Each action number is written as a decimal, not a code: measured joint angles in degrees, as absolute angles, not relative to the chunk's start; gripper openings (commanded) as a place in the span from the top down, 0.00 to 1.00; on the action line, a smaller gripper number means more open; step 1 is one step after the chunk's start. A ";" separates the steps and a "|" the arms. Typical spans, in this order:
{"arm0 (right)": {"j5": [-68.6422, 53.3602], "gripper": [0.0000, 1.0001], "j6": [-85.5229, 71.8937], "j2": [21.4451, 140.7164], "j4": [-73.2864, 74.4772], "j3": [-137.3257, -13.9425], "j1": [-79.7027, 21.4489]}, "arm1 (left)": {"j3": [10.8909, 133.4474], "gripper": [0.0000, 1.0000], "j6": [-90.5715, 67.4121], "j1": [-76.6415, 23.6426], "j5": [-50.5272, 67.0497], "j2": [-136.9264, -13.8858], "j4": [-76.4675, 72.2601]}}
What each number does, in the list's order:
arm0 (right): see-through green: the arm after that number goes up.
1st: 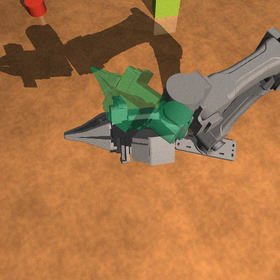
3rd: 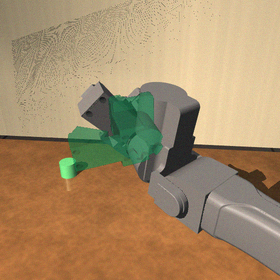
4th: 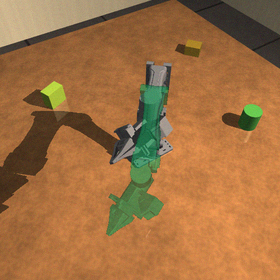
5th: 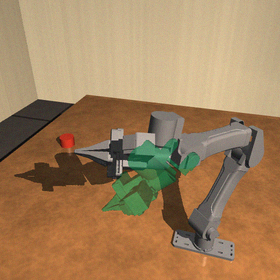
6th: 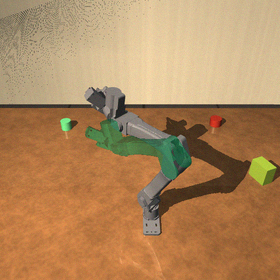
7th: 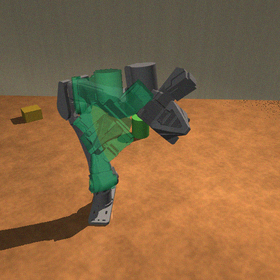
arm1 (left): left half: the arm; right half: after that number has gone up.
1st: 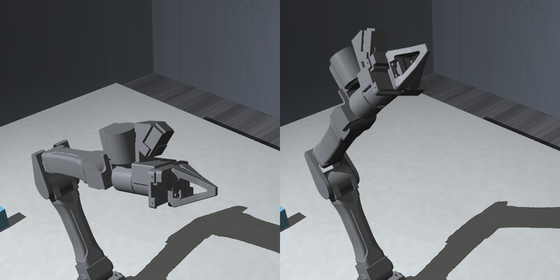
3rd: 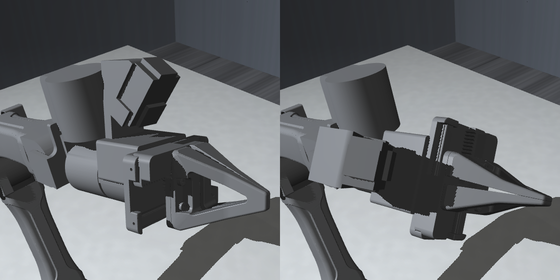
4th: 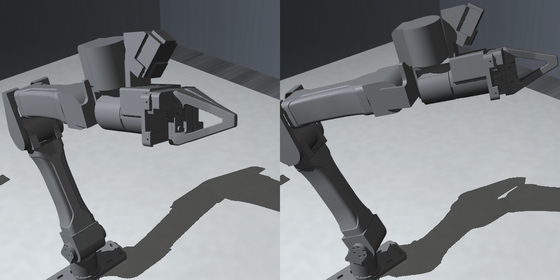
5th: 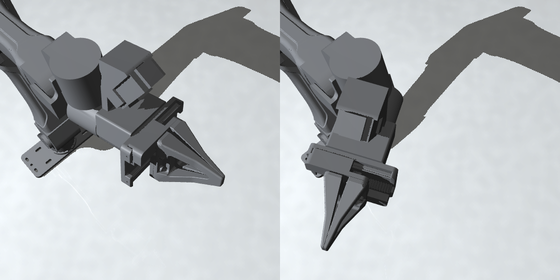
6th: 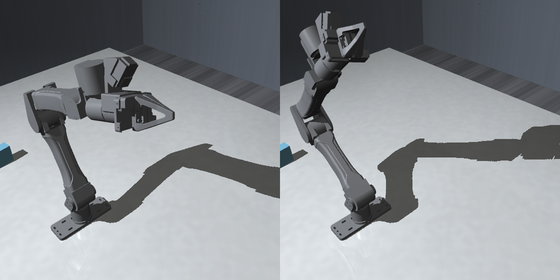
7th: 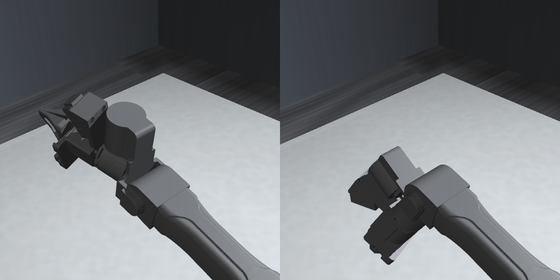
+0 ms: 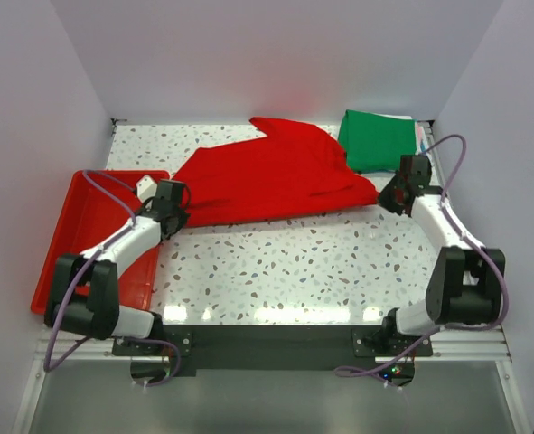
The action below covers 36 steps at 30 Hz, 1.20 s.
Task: Fold and stack the t-shirts
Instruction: Fold the tshirt
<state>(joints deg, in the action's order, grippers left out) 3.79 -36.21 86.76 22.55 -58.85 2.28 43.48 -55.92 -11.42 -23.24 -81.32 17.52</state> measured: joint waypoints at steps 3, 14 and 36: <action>2.61 1.00 -35.77 79.02 23.51 -53.60 5.06 | 41.47 1.00 -55.94 -12.47 -22.39 -76.40 17.61; -1.52 0.79 -35.38 57.98 31.83 -34.92 13.85 | 21.54 1.00 -61.67 -21.06 -21.30 -56.84 21.96; 0.56 0.50 -30.35 55.72 34.87 -43.99 1.91 | 32.91 0.61 -55.42 -23.92 -25.54 -58.00 26.74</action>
